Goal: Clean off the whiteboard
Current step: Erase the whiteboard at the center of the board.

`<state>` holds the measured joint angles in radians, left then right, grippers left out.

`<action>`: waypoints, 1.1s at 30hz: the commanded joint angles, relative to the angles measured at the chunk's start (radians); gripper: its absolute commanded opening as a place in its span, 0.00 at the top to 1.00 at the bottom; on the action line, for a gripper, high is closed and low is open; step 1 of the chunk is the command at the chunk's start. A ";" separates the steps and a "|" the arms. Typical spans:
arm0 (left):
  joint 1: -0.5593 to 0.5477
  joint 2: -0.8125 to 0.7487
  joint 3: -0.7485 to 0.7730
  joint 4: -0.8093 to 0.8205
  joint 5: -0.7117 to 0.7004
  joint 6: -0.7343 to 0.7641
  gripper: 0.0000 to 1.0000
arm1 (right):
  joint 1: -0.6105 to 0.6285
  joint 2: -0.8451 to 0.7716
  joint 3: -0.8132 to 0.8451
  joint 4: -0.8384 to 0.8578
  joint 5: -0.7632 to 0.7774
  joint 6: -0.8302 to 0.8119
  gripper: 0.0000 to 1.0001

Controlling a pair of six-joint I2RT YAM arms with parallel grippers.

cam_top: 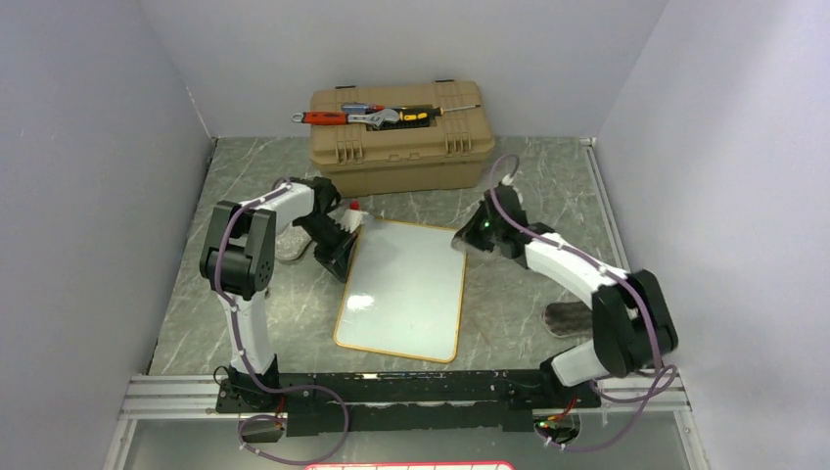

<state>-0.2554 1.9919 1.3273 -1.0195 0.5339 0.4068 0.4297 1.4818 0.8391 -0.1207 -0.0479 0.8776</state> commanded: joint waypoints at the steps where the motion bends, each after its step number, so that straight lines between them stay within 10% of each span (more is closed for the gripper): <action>1: 0.024 -0.001 0.088 -0.026 0.018 0.025 0.86 | -0.045 -0.139 0.109 -0.155 0.210 -0.114 1.00; 25: 0.075 0.200 0.224 -0.011 0.118 0.033 0.78 | -0.164 0.110 0.171 -0.119 -0.129 -0.223 1.00; 33: 0.023 0.222 0.190 0.061 -0.042 0.000 0.84 | -0.117 0.276 0.258 -0.125 -0.149 -0.244 1.00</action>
<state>-0.1932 2.1738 1.5455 -1.0622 0.6212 0.3981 0.2993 1.7294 1.0485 -0.2531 -0.1688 0.6571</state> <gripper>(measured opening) 0.193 0.039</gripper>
